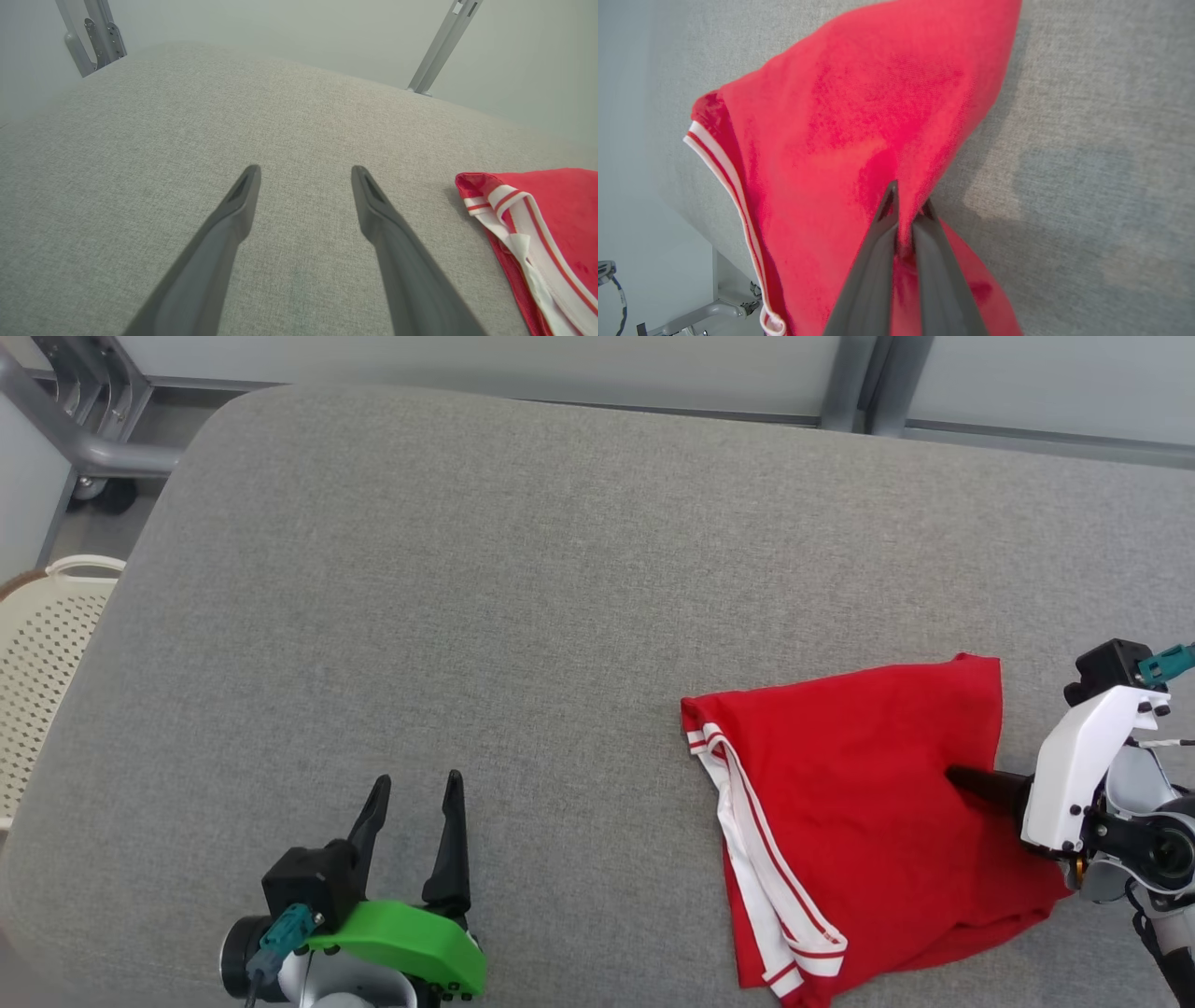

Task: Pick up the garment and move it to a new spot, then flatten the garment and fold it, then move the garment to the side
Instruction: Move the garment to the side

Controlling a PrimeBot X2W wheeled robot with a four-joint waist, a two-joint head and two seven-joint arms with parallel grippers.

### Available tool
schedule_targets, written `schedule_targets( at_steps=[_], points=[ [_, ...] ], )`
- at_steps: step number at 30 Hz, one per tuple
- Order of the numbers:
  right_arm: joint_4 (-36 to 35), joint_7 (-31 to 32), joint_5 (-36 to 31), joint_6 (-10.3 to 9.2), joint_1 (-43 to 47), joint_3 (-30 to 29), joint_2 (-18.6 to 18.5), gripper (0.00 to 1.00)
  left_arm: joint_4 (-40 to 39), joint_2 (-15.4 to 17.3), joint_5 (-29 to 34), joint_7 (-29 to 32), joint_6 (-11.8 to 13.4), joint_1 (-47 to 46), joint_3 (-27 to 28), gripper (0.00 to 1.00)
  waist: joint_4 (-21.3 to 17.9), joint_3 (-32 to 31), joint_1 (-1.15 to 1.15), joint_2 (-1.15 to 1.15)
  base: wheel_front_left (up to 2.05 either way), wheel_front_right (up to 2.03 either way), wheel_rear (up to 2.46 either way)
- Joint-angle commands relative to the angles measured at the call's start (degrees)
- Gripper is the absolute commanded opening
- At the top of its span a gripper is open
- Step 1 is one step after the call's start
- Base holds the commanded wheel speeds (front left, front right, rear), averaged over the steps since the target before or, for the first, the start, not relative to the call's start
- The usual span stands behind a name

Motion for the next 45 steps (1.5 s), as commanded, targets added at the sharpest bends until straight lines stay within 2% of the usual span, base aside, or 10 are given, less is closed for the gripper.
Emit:
schedule_targets(
  at_steps=[1, 11, 19, 28, 34, 45],
  points=[
    [-0.4, -0.6, 0.8, 0.02, 0.1, 0.3, -0.4, 0.00, 0.2, 0.6, 0.3, -0.4, 0.0, 0.6, 0.5, 1.00, -1.2, -1.4, 0.00, 0.65, 0.00, 0.00, 0.00],
    [-3.0, -1.3, 3.7, 0.02, 3.5, 1.3, -3.5, 0.00, -0.9, 1.8, 0.7, 0.2, 0.5, 1.7, 0.5, 1.00, -6.5, -3.6, 0.00, 0.65, 0.00, 0.00, 0.00],
    [-10.8, -0.4, 6.3, 0.02, 3.3, 3.5, -5.0, 0.00, -0.7, 1.2, 0.3, 0.3, 0.2, 1.8, 0.1, 1.00, -7.4, -4.4, 0.00, 0.65, 0.00, 0.00, 0.00],
    [-20.6, 5.3, 9.6, 0.02, -0.3, 5.4, -1.8, 0.00, 0.2, -0.4, -0.1, -0.1, -0.3, 2.8, 0.5, 1.00, -5.8, -5.4, 0.00, 0.65, 0.00, 0.00, 0.00],
    [-21.7, 7.6, 7.8, 0.03, -1.1, 3.8, -1.0, 0.00, 0.8, -1.2, 0.0, -0.3, -0.9, 3.7, 1.2, 1.00, -4.7, -6.1, 0.00, 0.65, 0.00, 0.00, 0.00],
    [-26.0, 14.9, 7.6, 0.02, -1.5, 2.7, 4.7, 0.00, 0.9, -1.8, 0.6, -0.4, -1.3, 5.4, 2.7, 1.00, -5.6, -7.4, 0.00, 0.65, 0.00, 0.00, 0.00]
  ],
)
